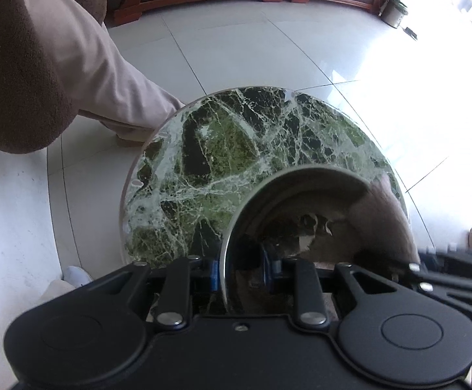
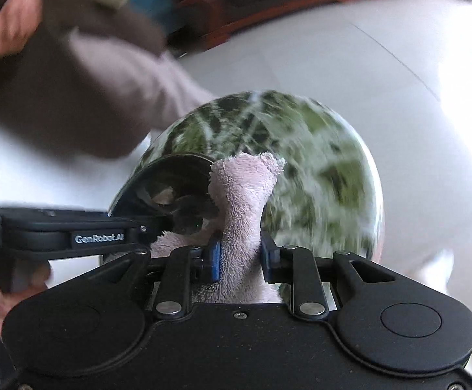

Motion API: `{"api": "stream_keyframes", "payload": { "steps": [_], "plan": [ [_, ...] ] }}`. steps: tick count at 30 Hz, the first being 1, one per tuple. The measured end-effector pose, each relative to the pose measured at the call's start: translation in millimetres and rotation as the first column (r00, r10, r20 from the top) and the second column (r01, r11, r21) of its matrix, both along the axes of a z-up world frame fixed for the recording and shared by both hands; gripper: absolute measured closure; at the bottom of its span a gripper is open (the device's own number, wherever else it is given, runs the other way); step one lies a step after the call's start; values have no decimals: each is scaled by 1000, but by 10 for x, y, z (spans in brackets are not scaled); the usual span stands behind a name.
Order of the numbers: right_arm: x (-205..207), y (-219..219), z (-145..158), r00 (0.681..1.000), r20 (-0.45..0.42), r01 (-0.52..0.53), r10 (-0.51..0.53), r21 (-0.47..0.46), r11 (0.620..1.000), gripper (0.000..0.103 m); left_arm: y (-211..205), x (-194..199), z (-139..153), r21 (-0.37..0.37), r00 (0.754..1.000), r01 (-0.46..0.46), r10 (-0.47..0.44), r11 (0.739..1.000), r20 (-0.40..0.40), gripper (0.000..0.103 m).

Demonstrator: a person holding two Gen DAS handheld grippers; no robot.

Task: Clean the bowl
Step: 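Scrub bowl bottom with towel in right gripper while left gripper holds rim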

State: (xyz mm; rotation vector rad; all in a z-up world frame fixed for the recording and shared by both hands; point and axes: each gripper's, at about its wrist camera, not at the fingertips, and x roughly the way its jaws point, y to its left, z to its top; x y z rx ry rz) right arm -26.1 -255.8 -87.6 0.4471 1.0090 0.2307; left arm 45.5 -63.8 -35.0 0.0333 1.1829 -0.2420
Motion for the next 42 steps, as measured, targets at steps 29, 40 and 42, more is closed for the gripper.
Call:
{"api": "stream_keyframes", "payload": {
  "steps": [29,40,42],
  "plan": [
    [775,711,395,622,13,-647,783,-555,523,86,9,307,25,-44,986,165,-166,985,-24,87],
    [374,56,239,916,-13,-394,401,-216,893,84,57,185,5,-69,996,89,-90,994,-18,86],
    [342,140,262,907,-9,-406,421,-282,869,84,2,178,15,-38,993,120,-120,992,-12,85]
  ]
}}
